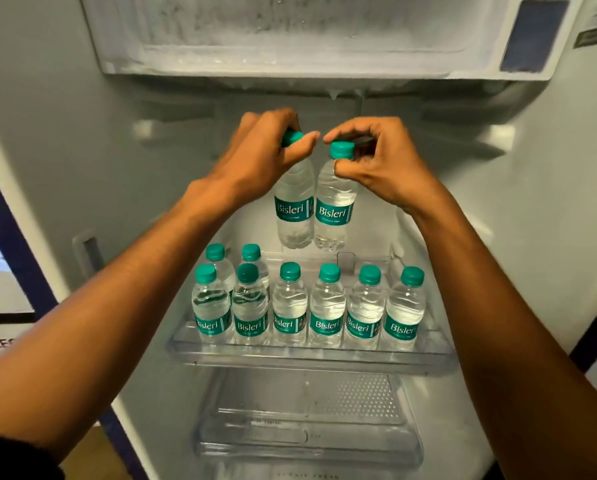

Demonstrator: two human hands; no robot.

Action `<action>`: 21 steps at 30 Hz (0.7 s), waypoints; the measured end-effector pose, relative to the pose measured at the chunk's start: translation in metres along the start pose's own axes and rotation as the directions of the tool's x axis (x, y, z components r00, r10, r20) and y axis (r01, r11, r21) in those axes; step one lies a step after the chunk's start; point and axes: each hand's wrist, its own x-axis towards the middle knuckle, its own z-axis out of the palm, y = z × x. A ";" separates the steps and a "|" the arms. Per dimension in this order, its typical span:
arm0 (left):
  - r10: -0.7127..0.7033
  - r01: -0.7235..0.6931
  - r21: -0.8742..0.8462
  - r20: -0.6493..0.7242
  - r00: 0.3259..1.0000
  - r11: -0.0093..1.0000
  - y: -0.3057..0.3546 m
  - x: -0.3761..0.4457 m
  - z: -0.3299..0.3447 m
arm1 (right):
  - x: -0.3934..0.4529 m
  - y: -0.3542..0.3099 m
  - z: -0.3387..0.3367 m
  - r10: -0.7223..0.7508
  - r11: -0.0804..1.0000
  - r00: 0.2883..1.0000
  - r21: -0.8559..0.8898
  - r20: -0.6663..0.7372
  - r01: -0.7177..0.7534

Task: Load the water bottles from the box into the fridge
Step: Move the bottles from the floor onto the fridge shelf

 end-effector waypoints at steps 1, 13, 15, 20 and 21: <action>0.003 -0.003 0.009 0.018 1.000 1.000 -0.002 0.002 0.003 | 0.001 0.002 0.002 0.007 1.000 1.000 -0.014 0.002 -0.007; -0.180 0.171 0.057 0.354 0.918 0.984 -0.035 -0.020 0.033 | -0.013 0.018 0.042 0.242 0.958 0.958 -0.195 0.153 -0.211; -0.194 0.182 0.069 0.424 0.885 0.981 -0.036 -0.026 0.039 | -0.019 0.020 0.046 0.281 0.944 0.940 -0.231 0.193 -0.235; -0.222 0.157 0.165 0.536 0.815 0.974 -0.043 -0.040 0.059 | -0.031 0.029 0.053 0.357 0.913 0.897 -0.302 0.262 -0.276; -0.233 0.160 0.178 0.553 0.800 0.971 -0.043 -0.042 0.063 | -0.033 0.031 0.054 0.372 0.906 0.888 -0.314 0.270 -0.285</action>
